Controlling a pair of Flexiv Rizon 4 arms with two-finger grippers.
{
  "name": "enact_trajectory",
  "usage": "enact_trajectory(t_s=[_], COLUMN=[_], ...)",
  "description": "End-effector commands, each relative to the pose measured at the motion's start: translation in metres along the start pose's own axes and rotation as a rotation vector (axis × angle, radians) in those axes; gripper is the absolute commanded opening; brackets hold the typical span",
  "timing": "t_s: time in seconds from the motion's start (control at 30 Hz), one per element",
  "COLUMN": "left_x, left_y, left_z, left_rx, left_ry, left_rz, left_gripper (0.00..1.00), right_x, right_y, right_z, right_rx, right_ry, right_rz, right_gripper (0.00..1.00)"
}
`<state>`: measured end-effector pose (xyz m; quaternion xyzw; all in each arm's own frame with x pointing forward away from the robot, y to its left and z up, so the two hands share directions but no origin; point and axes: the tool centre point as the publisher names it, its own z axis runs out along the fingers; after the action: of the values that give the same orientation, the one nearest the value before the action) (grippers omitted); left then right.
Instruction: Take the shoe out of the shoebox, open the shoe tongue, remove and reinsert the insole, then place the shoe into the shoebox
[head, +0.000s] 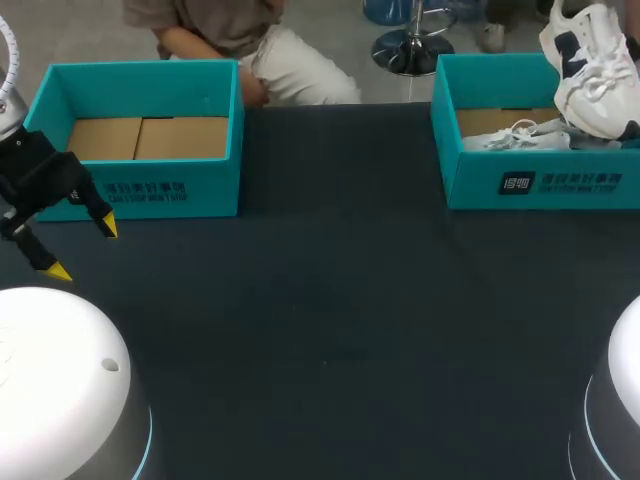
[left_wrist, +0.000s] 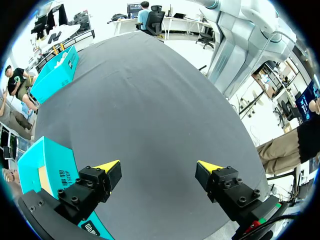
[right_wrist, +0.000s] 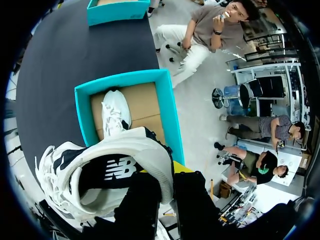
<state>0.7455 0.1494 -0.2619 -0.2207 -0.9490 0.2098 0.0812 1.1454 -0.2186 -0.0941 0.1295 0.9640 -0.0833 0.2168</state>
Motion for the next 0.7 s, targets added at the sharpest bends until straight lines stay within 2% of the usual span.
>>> enact_trajectory(t_s=[0.03, 0.27, 0.43, 0.7], left_x=[0.001, 0.001, 0.001, 0.001], left_y=[0.0, 0.0, 0.0, 0.0], left_z=[0.0, 0.0, 0.0, 0.0], left_rx=[-0.002, -0.002, -0.002, -0.002], left_ry=[0.0, 0.0, 0.0, 0.0], left_rz=[0.0, 0.0, 0.0, 0.0], left_gripper=[1.0, 1.0, 1.0, 1.0], right_x=[-0.031, -0.049, -0.056, -0.056], right_y=[-0.007, -0.026, -0.038, -0.038], right_z=[0.025, 0.038, 0.05, 0.05], right_rx=[0.012, 0.054, 0.097, 0.097], right_ry=[0.046, 0.045, 0.086, 0.086], right_rz=[0.008, 0.029, 0.075, 0.075], right_gripper=[0.0, 0.0, 0.0, 0.0])
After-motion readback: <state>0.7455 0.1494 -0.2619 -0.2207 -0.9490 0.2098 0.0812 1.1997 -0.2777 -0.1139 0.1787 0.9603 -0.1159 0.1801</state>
